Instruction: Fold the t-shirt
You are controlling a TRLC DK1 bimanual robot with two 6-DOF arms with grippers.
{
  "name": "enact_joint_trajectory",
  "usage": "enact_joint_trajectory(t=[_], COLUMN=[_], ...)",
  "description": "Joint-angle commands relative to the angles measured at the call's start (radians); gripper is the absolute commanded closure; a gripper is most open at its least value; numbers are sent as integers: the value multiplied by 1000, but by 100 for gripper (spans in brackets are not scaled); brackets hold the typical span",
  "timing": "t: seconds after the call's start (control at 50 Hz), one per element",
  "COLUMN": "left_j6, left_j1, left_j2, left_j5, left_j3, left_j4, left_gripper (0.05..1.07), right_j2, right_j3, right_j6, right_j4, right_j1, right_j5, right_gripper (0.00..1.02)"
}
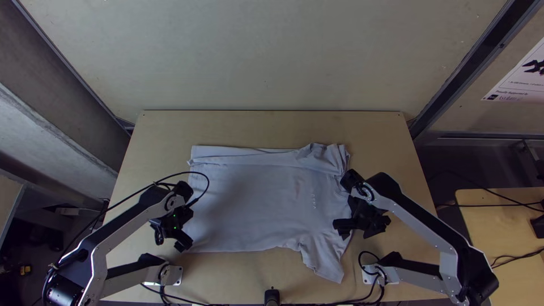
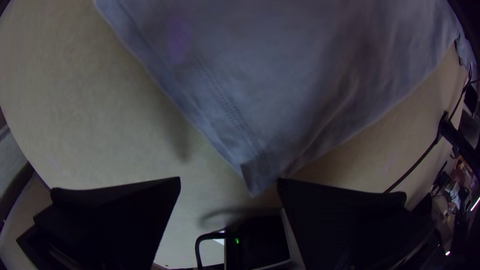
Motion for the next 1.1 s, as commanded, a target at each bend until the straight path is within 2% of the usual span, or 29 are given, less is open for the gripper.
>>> enact_joint_trajectory(t=[0.0,0.24,0.32,0.38,0.44,0.46,0.48,0.9,1.08], left_j6=[20,25,28,31,48,51,53,54,54], left_j1=[-34,-96,-106,-118,-138,-149,-153,-124,-116], left_j2=[35,93,121,130,132,132,132,149,139], left_j5=[0,6,9,15,44,56,69,102,102], left_j3=[-21,-15,-15,-16,-20,-20,-18,28,30], left_j4=[5,-13,-15,-12,-12,-9,-6,-1,-1], left_gripper=[17,19,39,58,86,99,105,104,104], right_j2=[46,176,219,241,256,264,268,281,311], right_j3=[-36,-69,-67,-64,-64,-64,-66,-79,-79], right_j6=[-21,-38,-41,-44,-44,-44,-45,-41,-61], right_j4=[18,67,74,82,88,90,91,88,93], right_j1=[10,8,8,13,17,22,25,60,95], right_j5=[-3,-2,-2,-3,-3,-3,-3,-25,-115], right_gripper=[16,16,16,15,15,15,15,16,16])
